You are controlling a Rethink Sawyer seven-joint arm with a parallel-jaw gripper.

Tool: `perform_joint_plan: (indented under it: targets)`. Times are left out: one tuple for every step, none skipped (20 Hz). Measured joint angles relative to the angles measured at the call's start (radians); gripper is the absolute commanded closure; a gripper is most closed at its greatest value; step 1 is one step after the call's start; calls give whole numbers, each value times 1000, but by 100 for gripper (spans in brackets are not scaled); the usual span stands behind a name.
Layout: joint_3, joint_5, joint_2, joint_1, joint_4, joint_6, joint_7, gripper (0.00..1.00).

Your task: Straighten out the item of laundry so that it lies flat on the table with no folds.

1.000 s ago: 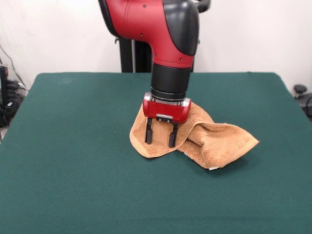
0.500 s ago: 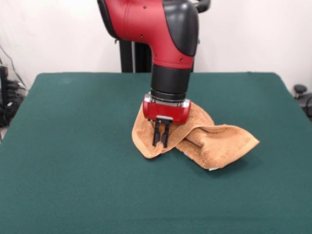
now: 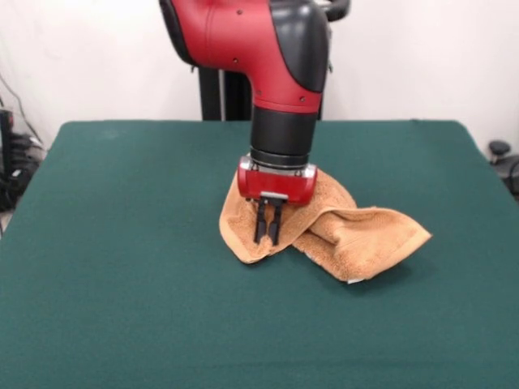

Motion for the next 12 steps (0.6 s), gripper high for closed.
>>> perform_joint_plan:
  targets:
    - [-3, 1, -1, 5, 0, 0, 0, 100]
    - [-7, 2, -1, 10, 0, 0, 0, 100]
    - [-13, 5, -3, 20, 0, 1, 0, 100]
    - [-20, 10, -5, 32, 0, 3, 0, 100]
    - [-27, 17, -11, 47, 1, 9, 0, 100]
    - [-33, 24, -16, 61, 2, 15, 0, 100]
    - [-38, 31, -24, 74, 4, 23, 0, 100]
    - [-42, 39, -32, 86, 7, 31, 0, 100]
    - [-45, 45, -40, 96, 9, 38, 0, 100]
    - [-53, 61, -65, 125, 18, 65, 0, 100]
    - [-60, 75, -88, 150, 27, 91, 0, 100]
    - [-63, 81, -98, 161, 31, 104, 0, 100]
